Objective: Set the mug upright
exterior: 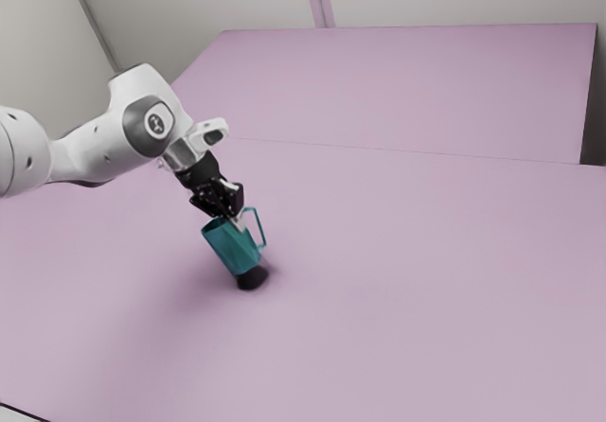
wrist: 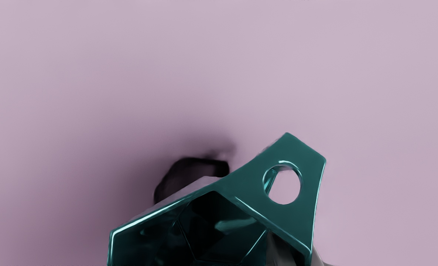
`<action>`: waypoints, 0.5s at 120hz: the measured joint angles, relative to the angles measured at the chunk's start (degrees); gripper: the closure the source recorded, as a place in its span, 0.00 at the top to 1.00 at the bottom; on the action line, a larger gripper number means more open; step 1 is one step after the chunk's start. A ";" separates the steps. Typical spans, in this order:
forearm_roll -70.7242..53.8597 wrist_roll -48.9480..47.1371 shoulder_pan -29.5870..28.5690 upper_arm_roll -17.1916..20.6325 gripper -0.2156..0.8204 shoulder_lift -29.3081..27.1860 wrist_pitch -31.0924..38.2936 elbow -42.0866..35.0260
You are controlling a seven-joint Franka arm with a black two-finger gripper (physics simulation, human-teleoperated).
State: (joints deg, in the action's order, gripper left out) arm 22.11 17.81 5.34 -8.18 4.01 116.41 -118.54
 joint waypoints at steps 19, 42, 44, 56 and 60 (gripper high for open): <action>-6.76 -1.39 2.11 -0.01 0.03 0.66 -0.17 1.93; -14.99 -2.72 3.43 0.00 0.03 1.95 -0.76 4.24; -15.56 -2.82 3.41 0.00 0.03 2.01 -0.81 4.27; -18.12 -3.35 3.27 0.00 0.03 2.71 -1.05 4.27; -18.94 -3.50 3.28 0.00 0.03 3.09 -1.11 4.29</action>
State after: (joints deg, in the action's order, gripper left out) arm 3.17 14.31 8.62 -8.18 7.09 115.30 -114.25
